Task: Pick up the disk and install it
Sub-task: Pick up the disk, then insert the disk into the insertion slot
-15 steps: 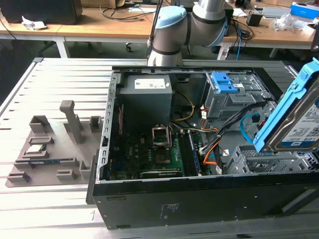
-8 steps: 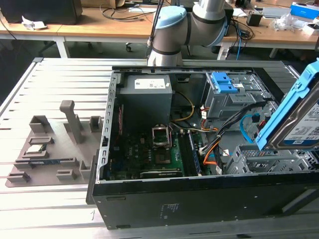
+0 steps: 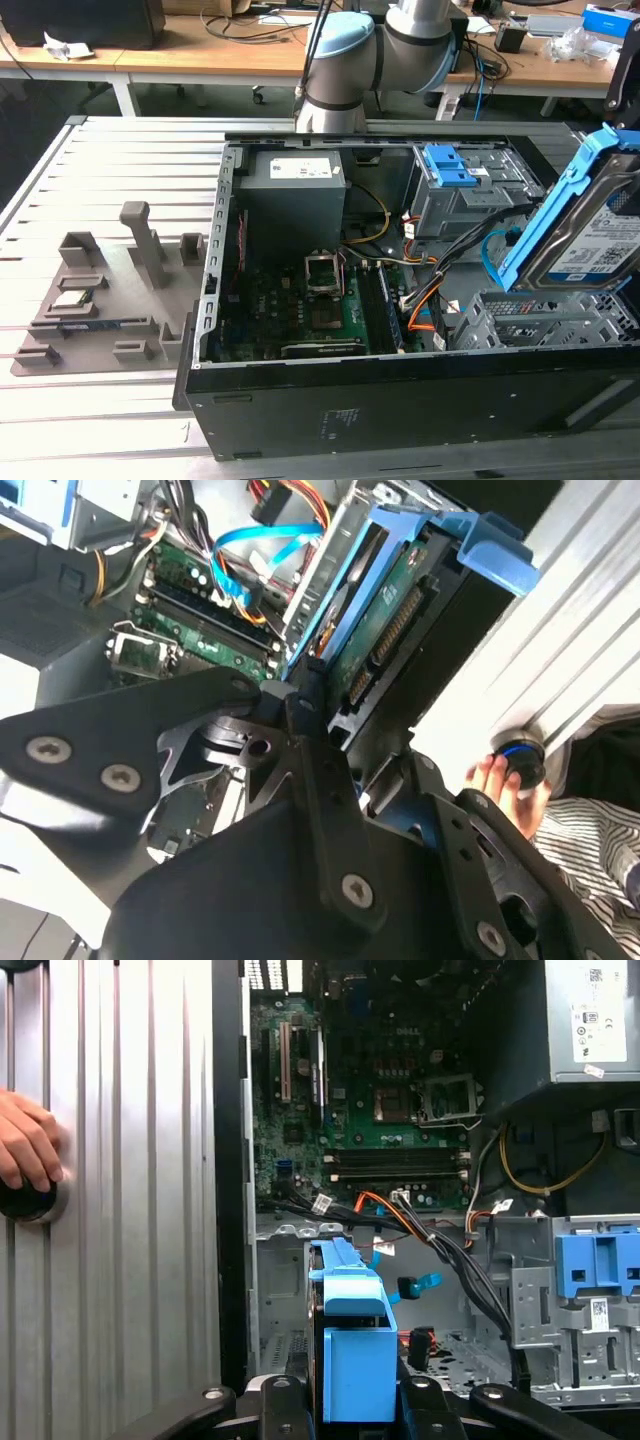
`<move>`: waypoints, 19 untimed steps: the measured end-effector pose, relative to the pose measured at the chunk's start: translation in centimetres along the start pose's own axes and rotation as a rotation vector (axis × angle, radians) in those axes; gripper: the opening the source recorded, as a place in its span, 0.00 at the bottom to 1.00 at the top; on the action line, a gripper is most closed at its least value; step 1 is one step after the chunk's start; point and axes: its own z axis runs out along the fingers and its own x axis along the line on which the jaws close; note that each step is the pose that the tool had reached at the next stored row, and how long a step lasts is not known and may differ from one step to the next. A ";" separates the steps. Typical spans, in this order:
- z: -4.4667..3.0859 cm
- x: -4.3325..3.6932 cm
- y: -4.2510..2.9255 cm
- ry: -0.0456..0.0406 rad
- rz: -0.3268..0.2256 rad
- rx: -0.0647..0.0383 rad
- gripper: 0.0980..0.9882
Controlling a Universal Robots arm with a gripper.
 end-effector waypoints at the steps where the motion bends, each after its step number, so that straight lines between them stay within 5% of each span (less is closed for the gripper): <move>1: 0.10 -0.07 -0.15 0.0012 0.000 -0.001 0.30; 19: 0.34 -0.08 -0.27 0.0030 0.000 -0.001 0.30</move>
